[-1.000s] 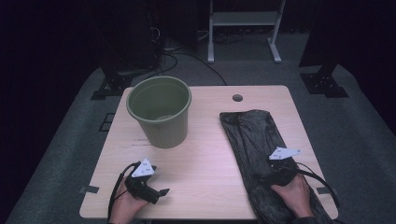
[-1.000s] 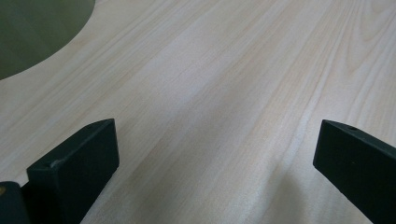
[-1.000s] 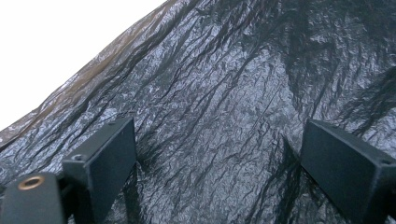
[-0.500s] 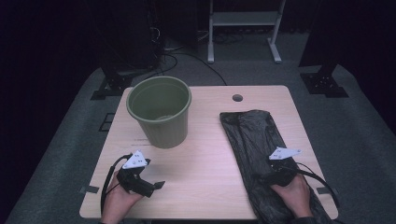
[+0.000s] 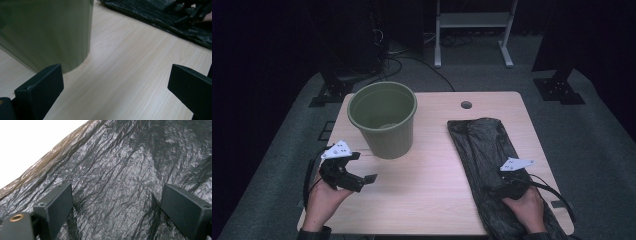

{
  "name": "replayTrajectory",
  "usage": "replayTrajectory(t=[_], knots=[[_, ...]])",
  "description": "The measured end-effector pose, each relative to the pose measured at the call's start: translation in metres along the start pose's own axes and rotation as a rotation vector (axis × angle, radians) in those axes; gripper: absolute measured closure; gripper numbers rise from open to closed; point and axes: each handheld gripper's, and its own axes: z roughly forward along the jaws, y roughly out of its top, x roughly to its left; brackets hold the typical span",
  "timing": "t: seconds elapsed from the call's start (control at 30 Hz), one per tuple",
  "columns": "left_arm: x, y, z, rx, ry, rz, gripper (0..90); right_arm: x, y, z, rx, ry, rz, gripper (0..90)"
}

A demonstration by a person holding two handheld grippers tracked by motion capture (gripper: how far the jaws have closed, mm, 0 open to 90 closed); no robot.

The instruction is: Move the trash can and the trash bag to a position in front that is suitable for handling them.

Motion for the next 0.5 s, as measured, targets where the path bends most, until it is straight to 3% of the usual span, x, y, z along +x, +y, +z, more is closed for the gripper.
replayTrajectory(t=[0.3,0.5], knots=[[0.017,0.023,-0.020,-0.025,0.016,-0.006,0.0,0.000,0.000,0.000,0.000,0.000,-0.001,9.3],[0.031,0.051,-0.027,-0.037,0.029,0.006,0.0,0.000,0.000,0.000,0.000,0.000,0.000,9.3]])
